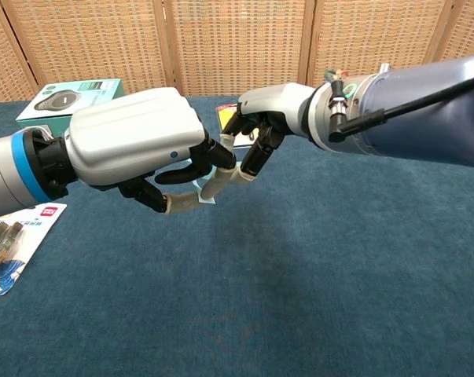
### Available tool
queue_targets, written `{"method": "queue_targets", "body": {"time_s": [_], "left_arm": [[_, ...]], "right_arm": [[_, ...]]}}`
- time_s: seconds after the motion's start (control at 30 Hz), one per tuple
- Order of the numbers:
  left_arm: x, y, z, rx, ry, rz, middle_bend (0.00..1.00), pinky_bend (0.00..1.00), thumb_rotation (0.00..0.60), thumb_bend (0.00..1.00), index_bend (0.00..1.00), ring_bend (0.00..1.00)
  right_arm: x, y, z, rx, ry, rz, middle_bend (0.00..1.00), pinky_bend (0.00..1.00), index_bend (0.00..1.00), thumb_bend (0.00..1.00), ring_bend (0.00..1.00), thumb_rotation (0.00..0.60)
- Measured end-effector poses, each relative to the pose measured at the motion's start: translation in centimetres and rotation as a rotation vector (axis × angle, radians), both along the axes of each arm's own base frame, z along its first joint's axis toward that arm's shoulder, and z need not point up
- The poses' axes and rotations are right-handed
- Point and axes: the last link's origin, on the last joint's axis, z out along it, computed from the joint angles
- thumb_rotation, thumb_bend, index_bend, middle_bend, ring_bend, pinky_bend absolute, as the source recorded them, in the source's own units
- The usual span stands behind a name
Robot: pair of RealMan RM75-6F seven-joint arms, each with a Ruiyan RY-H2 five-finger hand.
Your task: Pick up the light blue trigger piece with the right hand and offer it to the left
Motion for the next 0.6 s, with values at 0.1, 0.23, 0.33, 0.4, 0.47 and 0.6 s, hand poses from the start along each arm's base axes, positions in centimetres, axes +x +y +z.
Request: {"method": "queue_targets", "body": {"time_s": [0.1, 0.23, 0.33, 0.4, 0.47, 0.6], "left_arm": [[-0.02, 0.01, -0.03, 0.0, 0.0, 0.0, 0.95, 1.0, 0.6, 0.48, 0.72, 1.0], [-0.05, -0.03, -0.08, -0.008, -0.003, 0.006, 0.95, 1.0, 0.6, 0.52, 0.79, 1.0], [-0.06, -0.02, -0.1, -0.01, -0.002, 0.008, 0.95, 1.0, 0.6, 0.53, 0.81, 1.0], [-0.06, -0.01, -0.08, -0.01, -0.003, 0.01, 0.95, 1.0, 0.6, 0.54, 0.82, 1.0], [-0.05, 0.0, -0.06, -0.011, -0.004, 0.011, 0.95, 1.0, 0.6, 0.56, 0.83, 1.0], [-0.28, 0.0, 0.09, -0.015, -0.007, 0.016, 0.95, 1.0, 0.6, 0.56, 0.84, 1.0]], "right_arm": [[-0.04, -0.03, 0.0, -0.001, -0.001, -0.001, 0.07, 0.0, 0.59, 0.61, 0.0, 0.6], [-0.13, -0.07, -0.01, -0.001, 0.001, -0.002, 0.07, 0.0, 0.59, 0.61, 0.0, 0.6], [-0.18, -0.08, -0.01, -0.001, 0.0, -0.003, 0.07, 0.0, 0.59, 0.61, 0.0, 0.6], [-0.2, -0.09, -0.01, -0.002, 0.0, -0.004, 0.07, 0.0, 0.59, 0.61, 0.0, 0.6], [-0.2, -0.12, 0.0, -0.003, 0.0, -0.003, 0.07, 0.0, 0.59, 0.61, 0.0, 0.6], [-0.3, -0.29, 0.09, -0.014, 0.005, 0.0, 0.07, 0.0, 0.59, 0.61, 0.0, 0.6]]}}
